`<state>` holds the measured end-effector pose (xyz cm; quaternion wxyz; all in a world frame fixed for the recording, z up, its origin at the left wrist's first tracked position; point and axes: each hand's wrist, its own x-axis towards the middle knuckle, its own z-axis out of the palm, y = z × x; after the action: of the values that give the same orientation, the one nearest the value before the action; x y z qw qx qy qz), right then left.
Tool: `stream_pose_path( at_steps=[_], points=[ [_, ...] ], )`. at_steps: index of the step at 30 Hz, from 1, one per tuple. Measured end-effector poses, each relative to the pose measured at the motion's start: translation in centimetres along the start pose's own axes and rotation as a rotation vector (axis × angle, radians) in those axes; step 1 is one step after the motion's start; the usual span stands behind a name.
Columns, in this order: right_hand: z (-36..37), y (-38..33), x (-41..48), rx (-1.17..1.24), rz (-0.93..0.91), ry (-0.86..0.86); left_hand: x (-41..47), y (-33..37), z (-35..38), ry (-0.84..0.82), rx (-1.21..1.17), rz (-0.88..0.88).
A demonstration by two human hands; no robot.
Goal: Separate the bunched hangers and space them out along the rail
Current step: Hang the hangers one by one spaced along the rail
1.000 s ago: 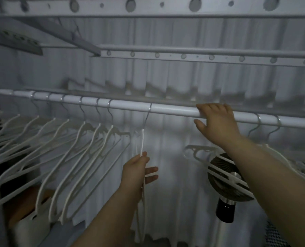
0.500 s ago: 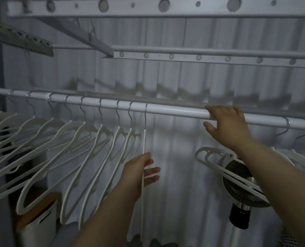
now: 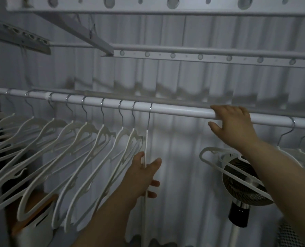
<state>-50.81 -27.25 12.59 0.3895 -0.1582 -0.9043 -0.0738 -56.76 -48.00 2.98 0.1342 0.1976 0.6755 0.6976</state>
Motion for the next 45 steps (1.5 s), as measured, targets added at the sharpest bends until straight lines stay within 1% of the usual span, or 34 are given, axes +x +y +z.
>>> stream_pose_path(
  at_steps=[6, 16, 23, 26, 31, 38, 45],
  points=[
    [-0.3, 0.1, -0.1, -0.002, 0.021, -0.006, 0.0, 0.3, 0.6, -0.006, 0.069, -0.011],
    [-0.7, 0.9, -0.2, 0.006, 0.018, -0.022, -0.6, 0.6, 2.5, -0.023, 0.253, 0.09],
    [-0.9, 1.3, -0.2, -0.003, 0.008, -0.044, -0.8, 0.7, 3.2, 0.018, 0.288, 0.082],
    [-0.9, 1.3, -0.2, -0.004, 0.008, -0.042, -0.8, 0.5, 2.8, 0.062, 0.401, 0.125],
    [-0.7, 1.1, -0.2, 0.005, 0.004, -0.044, -1.1, 0.7, 3.3, 0.068, 0.566, 0.167],
    [-0.8, 0.9, -0.3, 0.002, -0.014, -0.043, -1.0, 0.4, 3.0, 0.124, 0.524, 0.151],
    [-0.9, 0.7, -0.3, 0.011, -0.021, -0.052, -1.2, 0.5, 2.3, 0.152, 0.571, 0.148]
  ],
)
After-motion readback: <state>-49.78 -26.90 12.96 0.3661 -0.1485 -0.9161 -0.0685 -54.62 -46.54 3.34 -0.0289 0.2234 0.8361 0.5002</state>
